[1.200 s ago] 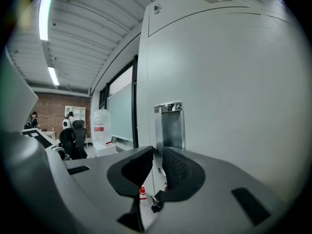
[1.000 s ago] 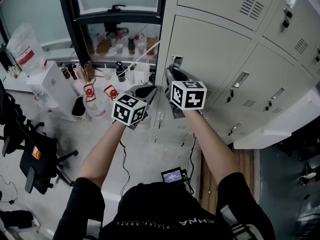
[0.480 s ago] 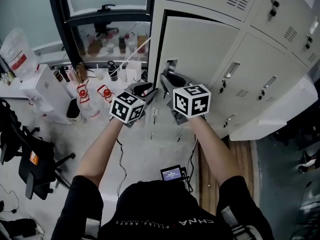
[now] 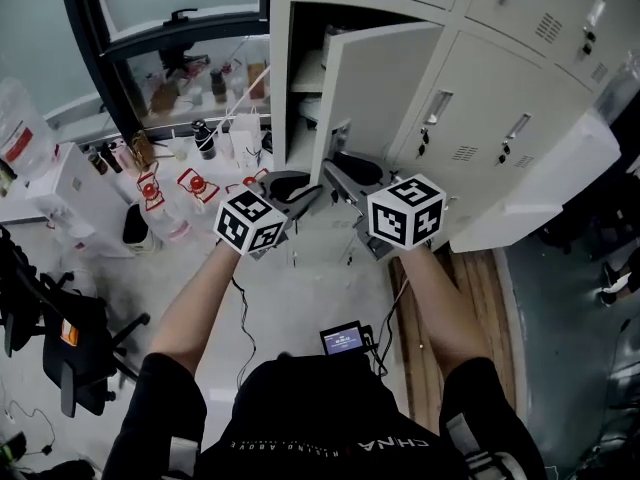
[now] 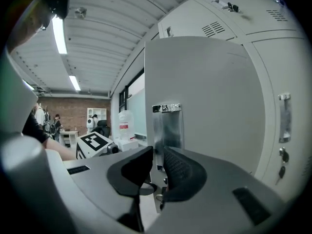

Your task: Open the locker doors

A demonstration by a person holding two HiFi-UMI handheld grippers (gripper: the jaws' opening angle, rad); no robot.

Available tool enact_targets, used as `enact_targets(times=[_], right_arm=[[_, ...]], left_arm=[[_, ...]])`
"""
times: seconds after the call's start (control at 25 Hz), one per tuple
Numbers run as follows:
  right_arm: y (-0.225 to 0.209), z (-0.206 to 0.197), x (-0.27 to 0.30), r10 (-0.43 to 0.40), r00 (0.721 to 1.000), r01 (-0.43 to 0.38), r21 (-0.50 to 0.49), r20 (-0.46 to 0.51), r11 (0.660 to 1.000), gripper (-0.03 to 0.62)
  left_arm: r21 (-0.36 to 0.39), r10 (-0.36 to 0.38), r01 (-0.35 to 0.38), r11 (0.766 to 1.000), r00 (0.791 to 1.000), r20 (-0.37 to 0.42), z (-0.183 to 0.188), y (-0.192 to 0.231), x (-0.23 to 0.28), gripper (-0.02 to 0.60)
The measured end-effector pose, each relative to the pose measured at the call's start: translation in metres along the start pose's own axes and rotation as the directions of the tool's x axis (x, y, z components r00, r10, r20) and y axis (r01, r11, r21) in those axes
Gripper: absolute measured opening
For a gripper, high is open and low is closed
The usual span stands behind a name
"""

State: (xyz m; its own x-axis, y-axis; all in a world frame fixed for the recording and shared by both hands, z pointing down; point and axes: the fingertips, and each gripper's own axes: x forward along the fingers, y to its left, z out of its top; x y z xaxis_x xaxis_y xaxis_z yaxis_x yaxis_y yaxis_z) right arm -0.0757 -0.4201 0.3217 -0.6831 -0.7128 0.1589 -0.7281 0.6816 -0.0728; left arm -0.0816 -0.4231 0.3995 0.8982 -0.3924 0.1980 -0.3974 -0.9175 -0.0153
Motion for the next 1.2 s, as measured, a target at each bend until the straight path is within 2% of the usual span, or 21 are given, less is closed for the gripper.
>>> enact_targets(times=[0.2,0.52,0.96,1.2], right_arm=[[0.002,-0.010,-0.037,-0.060,0.998,0.060,0.000,0.015,0.998,0.077],[-0.006,-0.021,-0.096,-0.146,0.989,0.147,-0.003,0.023,0.989,0.077],[-0.036,-0.029,-0.173,-0.263,0.964,0.262,0.023,0.037,0.965,0.077],[-0.063,-0.033,-0.215,-0.323,0.946,0.321,0.039,0.044,0.946,0.077]], left_arm=[[0.006,-0.091,0.091,0.996,0.996,0.018,-0.001,-0.037,0.009,0.098],[0.028,-0.210,0.210,0.977,0.978,0.009,0.003,-0.093,0.039,0.094],[0.038,-0.321,0.322,0.946,0.947,-0.014,0.011,-0.156,0.091,0.086],[0.039,-0.349,0.349,0.936,0.937,-0.019,0.018,-0.184,0.129,0.071]])
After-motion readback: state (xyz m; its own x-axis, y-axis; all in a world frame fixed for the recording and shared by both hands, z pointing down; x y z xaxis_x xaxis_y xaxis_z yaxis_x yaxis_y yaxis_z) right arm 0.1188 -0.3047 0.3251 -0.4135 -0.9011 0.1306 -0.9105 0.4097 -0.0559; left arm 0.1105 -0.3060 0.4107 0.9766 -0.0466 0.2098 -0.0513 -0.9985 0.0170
